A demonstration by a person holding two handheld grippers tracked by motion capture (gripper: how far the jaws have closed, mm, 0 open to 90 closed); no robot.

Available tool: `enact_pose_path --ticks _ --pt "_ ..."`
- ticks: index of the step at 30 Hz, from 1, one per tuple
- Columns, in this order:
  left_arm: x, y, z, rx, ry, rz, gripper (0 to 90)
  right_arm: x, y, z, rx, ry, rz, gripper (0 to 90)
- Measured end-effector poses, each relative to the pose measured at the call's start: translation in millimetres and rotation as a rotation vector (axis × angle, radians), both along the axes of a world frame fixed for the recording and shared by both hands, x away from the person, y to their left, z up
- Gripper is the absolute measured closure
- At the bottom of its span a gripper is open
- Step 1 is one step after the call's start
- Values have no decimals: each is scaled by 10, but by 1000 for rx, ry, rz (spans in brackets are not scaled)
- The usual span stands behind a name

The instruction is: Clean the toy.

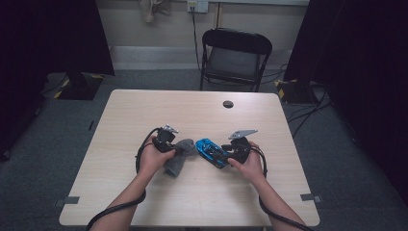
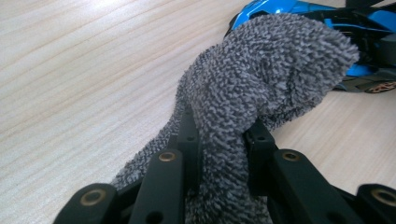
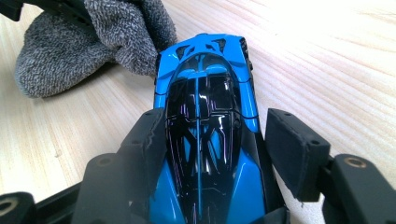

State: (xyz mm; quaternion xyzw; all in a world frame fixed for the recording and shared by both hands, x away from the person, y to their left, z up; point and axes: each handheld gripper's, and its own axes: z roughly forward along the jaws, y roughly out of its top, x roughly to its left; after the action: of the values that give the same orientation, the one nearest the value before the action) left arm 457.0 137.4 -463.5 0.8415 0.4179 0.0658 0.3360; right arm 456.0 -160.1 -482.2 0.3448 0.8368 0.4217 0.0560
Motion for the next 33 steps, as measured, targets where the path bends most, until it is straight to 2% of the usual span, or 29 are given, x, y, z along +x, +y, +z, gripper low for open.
enact_pose_path --ticks 2,8,11,14,23,26,29,33 --pt "-45 -17 40 1 -1 -29 735 -1 -1 -2 2 -1 0 394" --pt "-204 -93 169 -36 -26 -87 735 1 -4 -4 3 -1 1 394" --pt "-287 -159 200 -45 -20 -127 735 0 -3 -3 2 -1 1 393" --pt "-363 -244 194 -69 -22 -164 735 1 -2 -2 2 0 1 394" --pt "-507 -555 87 -60 7 -268 735 -1 -1 -2 1 -2 1 394" --pt "-528 -653 55 -72 13 -295 735 1 -2 -1 0 0 1 394" --pt "-519 -715 9 -63 26 -305 735 1 0 1 -1 2 0 394" --pt "-467 -733 -38 -61 32 -280 735 0 -2 -1 0 0 1 394"
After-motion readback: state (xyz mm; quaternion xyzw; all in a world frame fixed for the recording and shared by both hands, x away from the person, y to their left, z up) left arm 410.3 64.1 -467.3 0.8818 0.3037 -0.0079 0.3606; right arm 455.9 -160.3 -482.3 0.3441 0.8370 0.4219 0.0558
